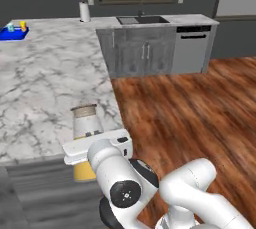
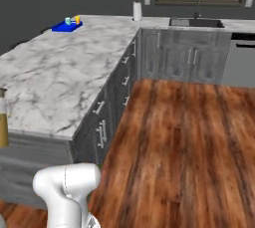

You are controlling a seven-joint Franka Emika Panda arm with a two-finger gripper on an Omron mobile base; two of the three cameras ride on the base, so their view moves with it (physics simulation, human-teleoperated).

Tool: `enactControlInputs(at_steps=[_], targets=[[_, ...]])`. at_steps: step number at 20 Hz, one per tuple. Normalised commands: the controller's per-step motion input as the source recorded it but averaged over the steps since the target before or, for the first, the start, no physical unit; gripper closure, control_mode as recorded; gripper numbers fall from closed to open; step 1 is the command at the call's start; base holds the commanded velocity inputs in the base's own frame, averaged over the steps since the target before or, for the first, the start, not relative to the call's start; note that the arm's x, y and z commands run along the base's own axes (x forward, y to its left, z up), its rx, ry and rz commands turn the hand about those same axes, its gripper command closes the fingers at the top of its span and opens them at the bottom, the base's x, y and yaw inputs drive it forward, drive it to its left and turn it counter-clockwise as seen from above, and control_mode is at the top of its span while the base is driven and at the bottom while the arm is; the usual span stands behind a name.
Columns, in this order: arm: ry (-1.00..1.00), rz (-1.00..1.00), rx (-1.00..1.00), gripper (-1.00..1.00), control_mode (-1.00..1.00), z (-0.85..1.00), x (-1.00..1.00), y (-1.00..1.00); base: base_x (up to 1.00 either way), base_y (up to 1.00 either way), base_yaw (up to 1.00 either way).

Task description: There is a tray on the dining counter. Grab the cup, mug, and pitcher and place them on the tray. The pitcher may be placed next to the tray if it cannot fit the tray.

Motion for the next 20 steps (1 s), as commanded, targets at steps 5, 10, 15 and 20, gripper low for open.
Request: enactControlInputs(at_steps=[5, 10, 15, 20], targets=[[0.0, 0.0, 0.0, 1.0, 1.0, 0.0, 0.0, 0.0, 0.0, 1.0, -0.04], [0.0, 0.0, 0.0, 1.0, 1.0, 0.0, 0.0, 0.0, 0.0, 1.0, -0.03], [0.0, 0.0, 0.0, 1.0, 1.0, 0.0, 0.0, 0.0, 0.0, 1.0, -0.02], [0.0, 0.0, 0.0, 1.0, 1.0, 0.0, 0.0, 0.0, 0.0, 1.0, -0.02]])
